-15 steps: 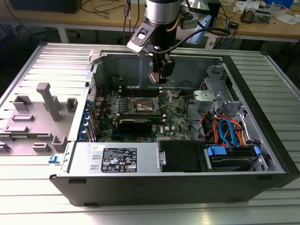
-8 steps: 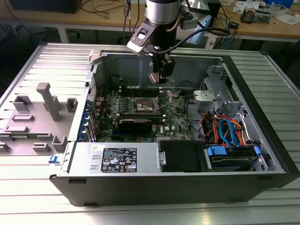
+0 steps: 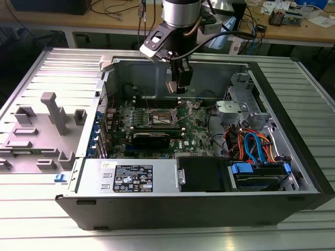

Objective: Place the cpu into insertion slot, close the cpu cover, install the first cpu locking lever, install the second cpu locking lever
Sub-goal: 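Place the cpu into insertion slot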

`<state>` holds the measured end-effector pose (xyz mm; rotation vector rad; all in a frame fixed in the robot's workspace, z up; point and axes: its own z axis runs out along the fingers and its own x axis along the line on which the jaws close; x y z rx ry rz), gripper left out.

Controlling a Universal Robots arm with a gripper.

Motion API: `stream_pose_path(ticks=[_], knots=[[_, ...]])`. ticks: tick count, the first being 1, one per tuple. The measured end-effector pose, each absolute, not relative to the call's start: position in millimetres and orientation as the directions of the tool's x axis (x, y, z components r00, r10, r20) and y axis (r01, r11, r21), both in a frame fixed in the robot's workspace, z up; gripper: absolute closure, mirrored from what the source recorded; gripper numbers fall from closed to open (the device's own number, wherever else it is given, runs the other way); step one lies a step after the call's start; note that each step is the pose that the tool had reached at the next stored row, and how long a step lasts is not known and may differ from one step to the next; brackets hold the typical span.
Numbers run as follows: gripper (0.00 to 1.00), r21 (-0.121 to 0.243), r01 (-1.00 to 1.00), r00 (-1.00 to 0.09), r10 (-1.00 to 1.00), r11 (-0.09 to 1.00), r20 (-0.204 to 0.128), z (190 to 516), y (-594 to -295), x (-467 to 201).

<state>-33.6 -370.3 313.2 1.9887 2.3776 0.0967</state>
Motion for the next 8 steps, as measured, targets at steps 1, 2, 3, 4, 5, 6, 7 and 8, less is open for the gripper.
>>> stream_pose_path(ticks=[1,2,3,4,5,6,7,8], knots=[[0.46,0.074,0.982,-0.177,0.984,0.176,0.009,313.2,-370.3,-33.7],[0.46,0.074,0.982,-0.177,0.984,0.176,0.009,313.1,-370.3,-33.6],[0.46,0.074,0.982,-0.177,0.984,0.176,0.009,313.1,-370.3,-33.6],[0.46,0.074,0.982,-0.177,0.984,0.176,0.009,313.0,-370.5,-33.7],[0.46,0.074,0.982,-0.177,0.984,0.176,0.009,312.8,-371.1,-33.7],[0.46,0.074,0.982,-0.177,0.984,0.176,0.009,312.6,-372.3,-33.7],[0.46,0.074,0.982,-0.177,0.984,0.176,0.009,312.3,-373.9,-33.7],[0.46,0.074,0.982,-0.177,0.984,0.176,0.009,312.1,-375.2,-33.7]])
